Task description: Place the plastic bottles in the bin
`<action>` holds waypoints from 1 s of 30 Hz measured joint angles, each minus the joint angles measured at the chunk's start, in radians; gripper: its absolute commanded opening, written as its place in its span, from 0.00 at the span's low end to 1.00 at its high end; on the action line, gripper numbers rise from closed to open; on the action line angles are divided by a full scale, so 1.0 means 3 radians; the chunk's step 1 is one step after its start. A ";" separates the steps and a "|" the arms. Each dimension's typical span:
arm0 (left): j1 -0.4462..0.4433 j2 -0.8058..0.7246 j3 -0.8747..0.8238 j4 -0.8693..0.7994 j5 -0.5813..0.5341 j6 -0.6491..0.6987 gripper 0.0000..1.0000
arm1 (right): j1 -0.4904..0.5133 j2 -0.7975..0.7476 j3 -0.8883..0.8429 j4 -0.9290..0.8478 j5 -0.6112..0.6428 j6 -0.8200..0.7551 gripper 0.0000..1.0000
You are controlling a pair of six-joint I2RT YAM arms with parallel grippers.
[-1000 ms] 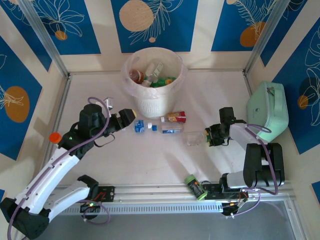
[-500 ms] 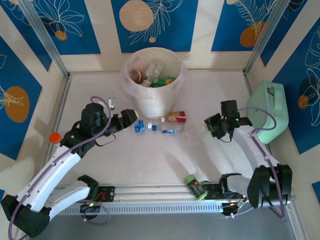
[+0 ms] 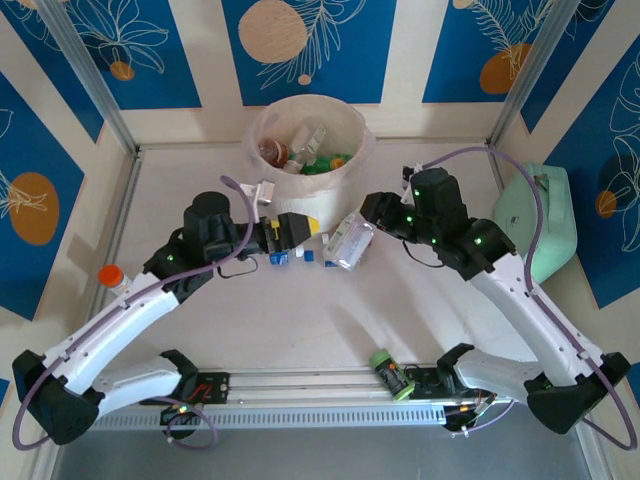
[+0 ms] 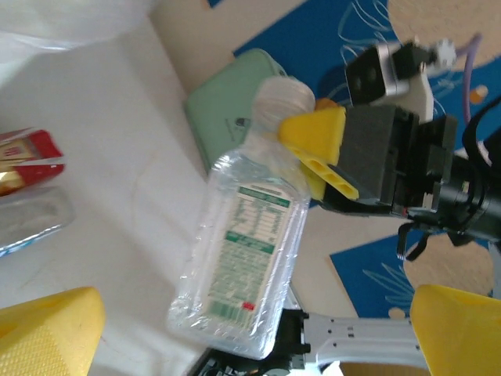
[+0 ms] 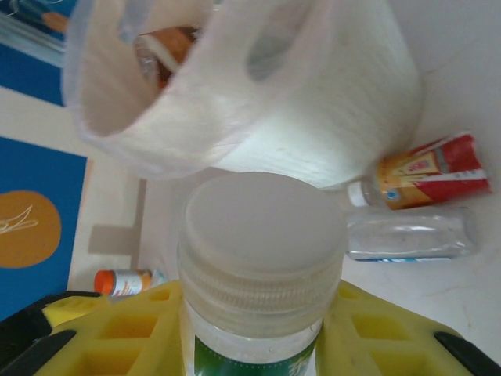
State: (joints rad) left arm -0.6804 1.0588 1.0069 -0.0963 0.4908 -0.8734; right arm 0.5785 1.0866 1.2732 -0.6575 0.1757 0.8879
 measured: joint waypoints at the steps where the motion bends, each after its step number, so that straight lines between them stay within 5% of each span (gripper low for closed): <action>1: -0.0048 0.0033 0.0038 0.0009 0.0000 0.0041 1.00 | 0.0046 0.0024 0.0050 -0.0005 0.0015 -0.0020 0.37; 15: -0.0397 0.0409 0.0334 -0.0220 -0.0003 0.0504 0.88 | 0.0354 0.0182 0.0341 -0.0047 0.0028 -0.0134 0.37; 30: -0.0409 0.0515 0.0360 -0.0350 -0.0013 0.0609 0.67 | 0.0409 0.0277 0.0431 -0.0046 -0.0010 -0.0155 0.38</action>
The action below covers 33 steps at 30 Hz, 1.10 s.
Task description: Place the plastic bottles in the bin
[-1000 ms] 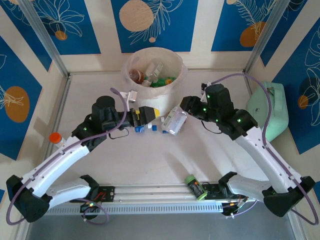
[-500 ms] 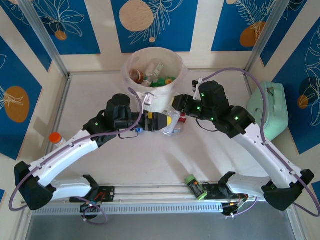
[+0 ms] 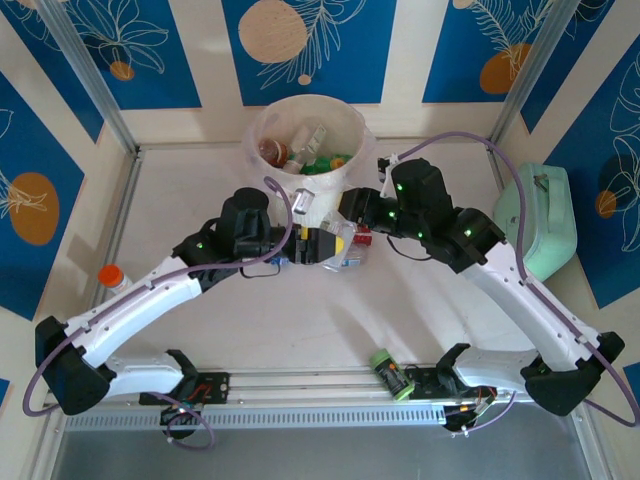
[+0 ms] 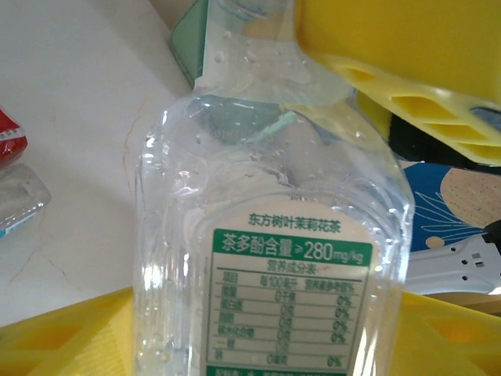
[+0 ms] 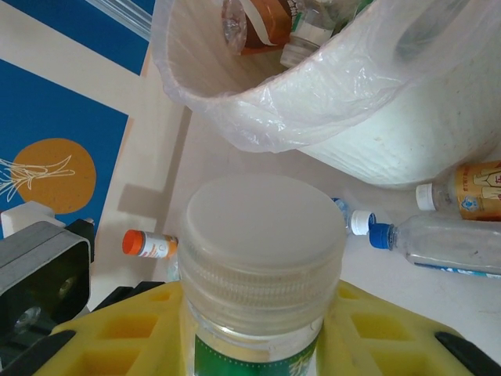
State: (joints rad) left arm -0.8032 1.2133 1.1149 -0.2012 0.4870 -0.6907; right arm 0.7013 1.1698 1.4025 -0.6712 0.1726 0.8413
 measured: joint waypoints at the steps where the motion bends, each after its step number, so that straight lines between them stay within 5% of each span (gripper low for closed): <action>1: 0.0000 0.0000 0.0003 -0.0005 -0.0005 0.0015 0.65 | 0.0004 0.0000 0.0000 0.0000 0.0001 0.0000 0.38; 9: -0.0003 -0.0001 0.0025 -0.0034 -0.0029 0.0111 0.57 | 0.0006 0.0001 0.0000 0.0005 0.0004 0.0006 0.40; 14: -0.0010 -0.0003 0.0036 -0.0055 -0.0081 0.0144 0.54 | 0.0014 0.0003 0.0013 -0.0017 0.0025 0.0024 0.71; 18: -0.0006 -0.0014 0.0146 -0.0289 -0.0347 0.0206 0.53 | -0.0080 -0.0013 0.0062 -0.0140 0.0084 0.0041 0.76; 28: 0.0423 0.0148 0.1550 -0.1158 -0.1017 0.0425 0.52 | -0.1392 -0.0328 -0.0005 -0.0540 -0.0387 0.0170 0.75; 33: 0.0799 0.0636 0.2401 -0.1484 -0.1144 0.0570 0.51 | -0.1544 -0.0145 0.0005 -0.0971 -0.0863 0.0005 0.75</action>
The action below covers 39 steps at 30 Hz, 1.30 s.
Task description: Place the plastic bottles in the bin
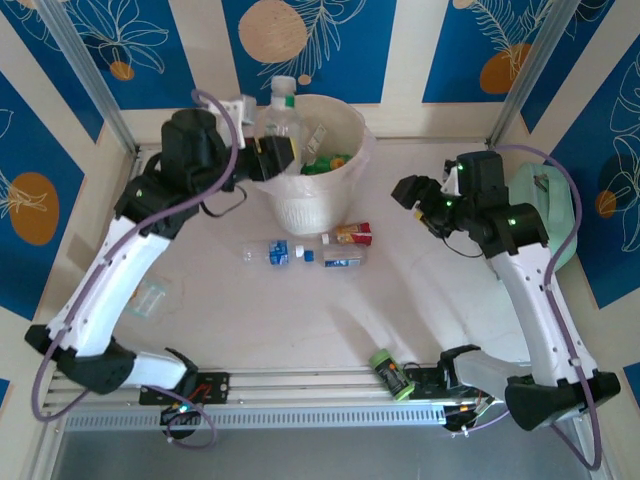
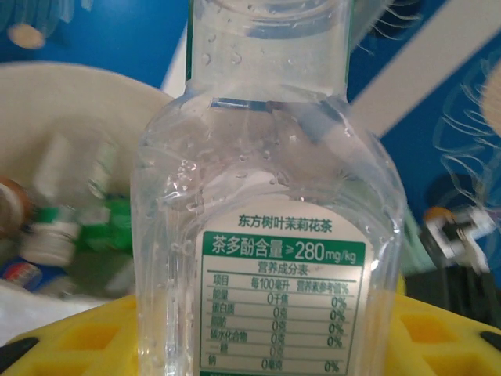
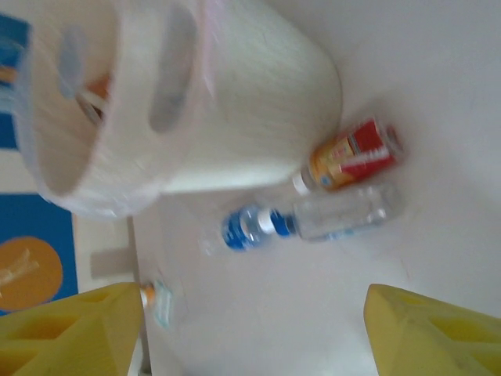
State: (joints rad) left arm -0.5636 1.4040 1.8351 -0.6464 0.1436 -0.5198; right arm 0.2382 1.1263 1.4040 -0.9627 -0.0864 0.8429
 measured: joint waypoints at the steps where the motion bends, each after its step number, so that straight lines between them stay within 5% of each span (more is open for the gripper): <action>1: 0.0055 0.0139 0.0159 -0.0061 -0.0015 0.0028 0.51 | 0.0015 0.0005 -0.0019 -0.0095 -0.0067 -0.0039 0.75; 9: 0.0197 0.1263 0.1324 -0.0619 -0.0118 0.0365 0.50 | 0.0346 -0.0329 -0.0365 -0.0575 -0.0229 -0.0191 0.75; 15: 0.0277 0.1686 0.1581 -0.0844 -0.0205 0.0507 0.49 | 0.0347 -0.0548 -0.0692 -0.0470 -0.0317 -0.0081 0.75; 20: 0.0356 0.1769 0.1601 -0.0932 -0.0289 0.0547 0.55 | 0.0346 -0.0551 -0.0759 -0.0362 -0.0338 -0.0051 0.75; 25: 0.0373 0.1770 0.1617 -0.0968 -0.0355 0.0579 0.76 | 0.0312 -0.0538 -0.0749 -0.0328 -0.0337 -0.0055 0.75; 39: 0.0354 0.1451 0.1260 -0.0777 -0.0351 0.0422 0.81 | 0.0205 -0.0318 -0.0717 0.0018 -0.0172 0.0155 0.75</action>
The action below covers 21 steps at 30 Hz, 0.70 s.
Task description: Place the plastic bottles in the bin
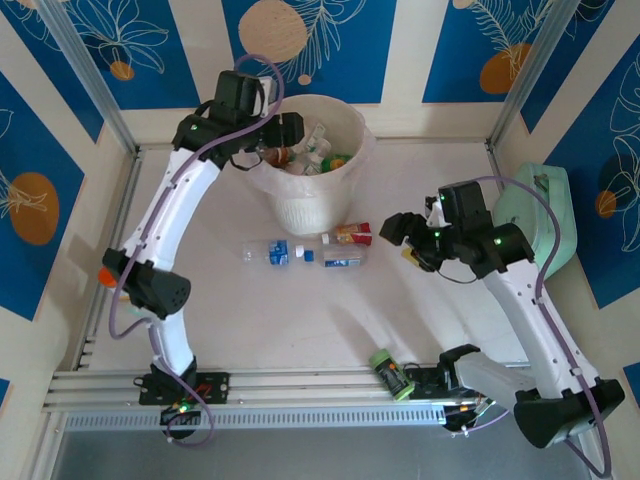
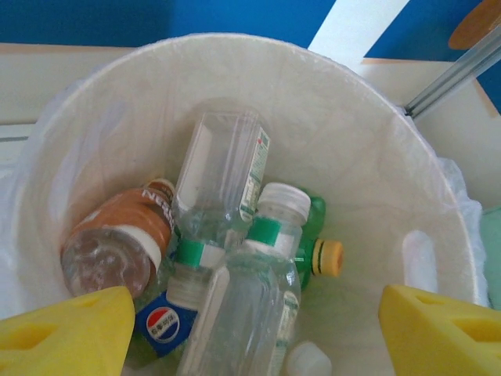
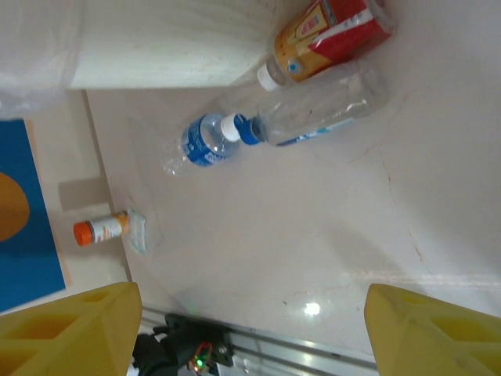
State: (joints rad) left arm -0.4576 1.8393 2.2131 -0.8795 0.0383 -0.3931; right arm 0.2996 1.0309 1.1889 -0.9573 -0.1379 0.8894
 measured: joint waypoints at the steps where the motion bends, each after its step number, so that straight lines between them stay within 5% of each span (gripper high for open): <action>1: -0.0003 -0.0132 -0.0155 0.0070 0.0023 -0.0015 0.81 | -0.0019 0.0018 -0.0032 0.0067 0.0019 0.0045 0.75; 13: -0.0009 -0.2313 -0.2627 0.0996 0.0381 -0.0430 0.81 | 0.0014 0.0558 -0.0504 0.0773 0.0150 0.0704 0.77; 21: -0.0009 -0.2834 -0.3624 0.1113 0.0581 -0.0699 0.80 | 0.0134 0.0932 -0.0635 0.1111 0.0315 0.1153 0.77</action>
State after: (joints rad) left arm -0.4603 0.9890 1.1259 -0.5457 0.2127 -0.6029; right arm 0.3397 1.3106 0.9985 -0.6239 -0.0433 1.2354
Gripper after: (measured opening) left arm 0.803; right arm 0.781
